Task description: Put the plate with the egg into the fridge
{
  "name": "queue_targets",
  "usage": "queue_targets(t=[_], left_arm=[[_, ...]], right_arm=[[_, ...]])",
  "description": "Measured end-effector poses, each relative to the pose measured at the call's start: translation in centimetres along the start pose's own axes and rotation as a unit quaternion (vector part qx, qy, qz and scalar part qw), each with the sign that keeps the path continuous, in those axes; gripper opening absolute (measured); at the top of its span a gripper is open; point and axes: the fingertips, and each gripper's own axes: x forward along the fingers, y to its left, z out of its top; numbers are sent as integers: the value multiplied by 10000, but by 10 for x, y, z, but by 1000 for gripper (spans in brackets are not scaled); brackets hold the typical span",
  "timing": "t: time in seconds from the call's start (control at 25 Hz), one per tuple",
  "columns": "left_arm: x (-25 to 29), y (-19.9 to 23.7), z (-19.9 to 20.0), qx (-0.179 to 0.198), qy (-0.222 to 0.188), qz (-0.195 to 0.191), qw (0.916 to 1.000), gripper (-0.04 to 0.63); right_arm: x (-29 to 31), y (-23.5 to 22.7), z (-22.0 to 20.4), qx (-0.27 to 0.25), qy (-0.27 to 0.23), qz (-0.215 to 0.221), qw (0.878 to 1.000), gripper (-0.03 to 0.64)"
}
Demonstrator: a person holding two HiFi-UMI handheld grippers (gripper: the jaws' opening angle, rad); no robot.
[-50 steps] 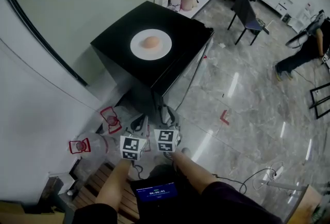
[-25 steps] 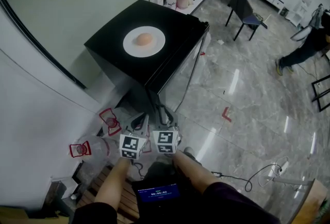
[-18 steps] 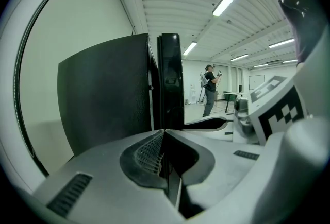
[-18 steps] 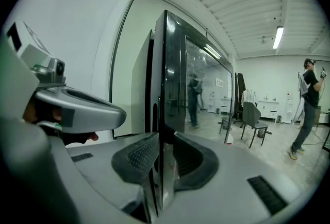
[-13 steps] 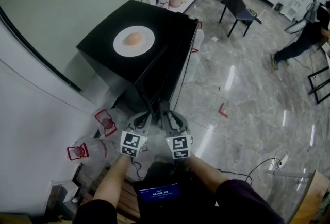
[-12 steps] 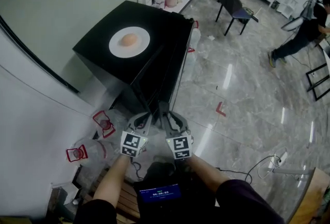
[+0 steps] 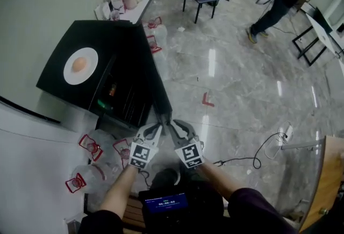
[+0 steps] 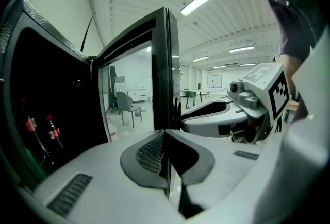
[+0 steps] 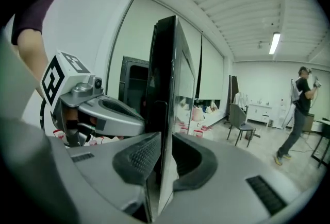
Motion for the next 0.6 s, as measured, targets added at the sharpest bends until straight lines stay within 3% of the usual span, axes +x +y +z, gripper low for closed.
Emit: queue_targets(t=[0.24, 0.6], left_arm=[[51, -32, 17, 81, -11, -279, 9996, 9], [137, -67, 45, 195, 69, -596, 9980, 9]], right_arm=[[-39, -66, -21, 255, 64, -579, 9980, 74], [-73, -134, -19, -93, 42, -846, 9964, 74]])
